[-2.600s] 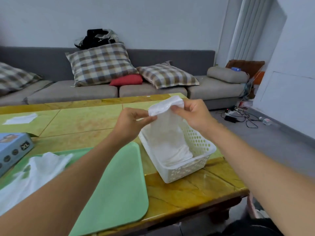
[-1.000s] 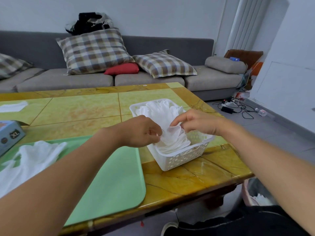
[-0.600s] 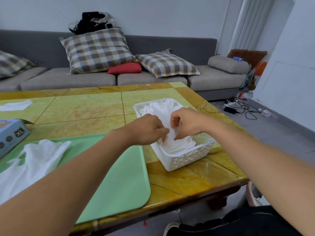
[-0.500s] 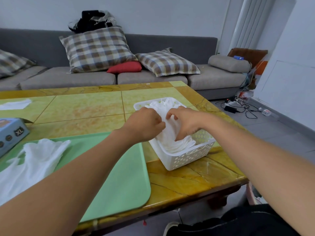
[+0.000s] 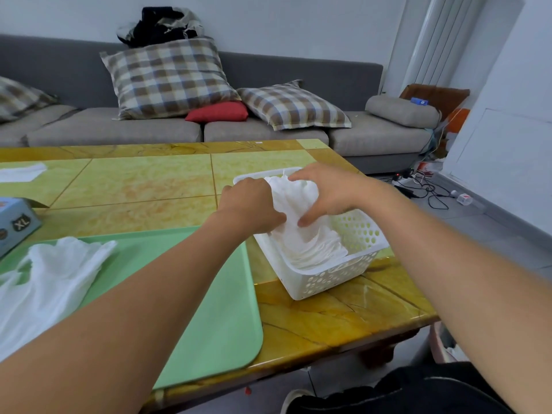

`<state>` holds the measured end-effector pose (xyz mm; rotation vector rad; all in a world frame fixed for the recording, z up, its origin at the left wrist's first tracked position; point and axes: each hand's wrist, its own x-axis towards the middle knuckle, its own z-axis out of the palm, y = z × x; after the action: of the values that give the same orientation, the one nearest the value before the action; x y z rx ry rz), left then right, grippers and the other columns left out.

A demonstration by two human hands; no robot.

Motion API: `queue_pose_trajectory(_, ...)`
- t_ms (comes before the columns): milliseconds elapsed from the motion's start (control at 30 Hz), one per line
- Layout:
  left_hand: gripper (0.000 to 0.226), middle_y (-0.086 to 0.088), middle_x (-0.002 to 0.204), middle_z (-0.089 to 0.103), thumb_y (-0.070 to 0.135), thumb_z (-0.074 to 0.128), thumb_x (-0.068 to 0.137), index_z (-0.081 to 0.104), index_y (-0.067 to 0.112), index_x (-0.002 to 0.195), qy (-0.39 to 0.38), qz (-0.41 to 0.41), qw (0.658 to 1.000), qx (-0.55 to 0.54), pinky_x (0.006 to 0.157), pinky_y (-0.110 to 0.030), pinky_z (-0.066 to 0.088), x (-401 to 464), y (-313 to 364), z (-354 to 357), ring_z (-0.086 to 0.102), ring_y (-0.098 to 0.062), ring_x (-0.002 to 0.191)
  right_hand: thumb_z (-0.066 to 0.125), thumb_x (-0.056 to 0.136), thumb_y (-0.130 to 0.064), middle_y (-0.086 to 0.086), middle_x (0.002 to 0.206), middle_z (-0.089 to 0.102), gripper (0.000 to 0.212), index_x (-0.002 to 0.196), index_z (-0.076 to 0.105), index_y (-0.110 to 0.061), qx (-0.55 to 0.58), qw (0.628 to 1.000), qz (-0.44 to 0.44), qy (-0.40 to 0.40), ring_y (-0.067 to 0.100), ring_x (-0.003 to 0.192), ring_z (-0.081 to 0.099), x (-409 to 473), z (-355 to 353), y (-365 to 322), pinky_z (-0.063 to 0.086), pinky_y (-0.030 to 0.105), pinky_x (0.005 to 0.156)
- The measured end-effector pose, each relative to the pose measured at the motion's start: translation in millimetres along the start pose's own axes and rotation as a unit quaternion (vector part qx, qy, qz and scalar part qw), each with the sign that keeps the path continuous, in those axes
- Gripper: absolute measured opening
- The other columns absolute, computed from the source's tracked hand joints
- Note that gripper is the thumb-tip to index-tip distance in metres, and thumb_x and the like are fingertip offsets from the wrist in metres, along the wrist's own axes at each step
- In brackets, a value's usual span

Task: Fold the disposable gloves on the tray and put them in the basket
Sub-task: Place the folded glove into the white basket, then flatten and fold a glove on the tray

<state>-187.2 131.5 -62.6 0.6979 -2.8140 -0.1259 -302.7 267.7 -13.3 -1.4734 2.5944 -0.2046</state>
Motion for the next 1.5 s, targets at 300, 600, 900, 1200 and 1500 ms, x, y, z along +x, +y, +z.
queue_pose_trajectory(300, 0.014, 0.001, 0.077, 0.055, 0.029, 0.059, 0.076, 0.054, 0.017, 0.073, -0.028, -0.02, 0.999, -0.015, 0.073, -0.034, 0.038, -7, 0, -6, 0.05, -0.018, 0.069, 0.087, 0.048, -0.051, -0.008, 0.154, 0.035, 0.129, 0.155, 0.017, -0.041, -0.036, 0.984, -0.036, -0.17, 0.022, 0.139, 0.041, 21, 40, -20, 0.046, 0.046, 0.107)
queue_pose_trajectory(600, 0.012, 0.003, 0.095, 0.069, 0.014, 0.064, 0.088, 0.07, 0.016, 0.098, 0.076, 0.024, 0.964, -0.254, 0.079, -0.025, 0.052, -20, -42, -36, 0.066, -0.016, 0.091, 0.086, 0.075, -0.035, -0.004, 0.155, 0.041, 0.106, 0.159, 0.021, -0.029, -0.104, 0.982, 0.028, -0.157, 0.024, 0.135, 0.047, 4, -4, -43, 0.046, 0.037, 0.105)
queue_pose_trajectory(900, 0.015, 0.001, 0.093, 0.068, 0.008, 0.064, 0.088, 0.069, 0.021, 0.095, 0.065, -0.152, 0.975, -0.146, 0.062, -0.015, 0.043, -126, -205, -79, 0.058, -0.013, 0.076, 0.069, 0.094, -0.035, -0.005, 0.117, 0.073, 0.028, 0.117, 0.075, -0.02, 0.095, 0.96, -0.262, -0.039, 0.014, 0.107, 0.067, 6, 63, -217, 0.051, 0.029, 0.091)
queue_pose_trajectory(1200, 0.035, -0.008, 0.106, 0.07, 0.02, 0.076, 0.089, 0.057, 0.015, 0.118, -0.184, -0.212, 0.952, -0.125, 0.074, -0.036, 0.061, -211, -268, -72, 0.074, -0.026, 0.077, 0.066, 0.088, -0.061, 0.001, 0.106, 0.07, 0.048, 0.114, 0.07, -0.02, 0.043, 0.945, -0.308, -0.105, 0.023, 0.096, 0.063, 13, 154, -311, 0.053, 0.04, 0.083)
queue_pose_trajectory(1500, 0.058, 0.005, 0.115, 0.058, 0.049, 0.082, 0.078, 0.055, 0.028, 0.124, -0.188, -0.175, 0.961, -0.1, 0.081, -0.028, 0.045, -205, -276, -68, 0.057, -0.015, 0.1, 0.074, 0.091, -0.014, -0.005, 0.116, 0.075, 0.017, 0.108, 0.079, -0.015, 0.107, 0.94, -0.316, -0.07, 0.008, 0.105, 0.067, 27, 141, -273, 0.047, 0.018, 0.092)
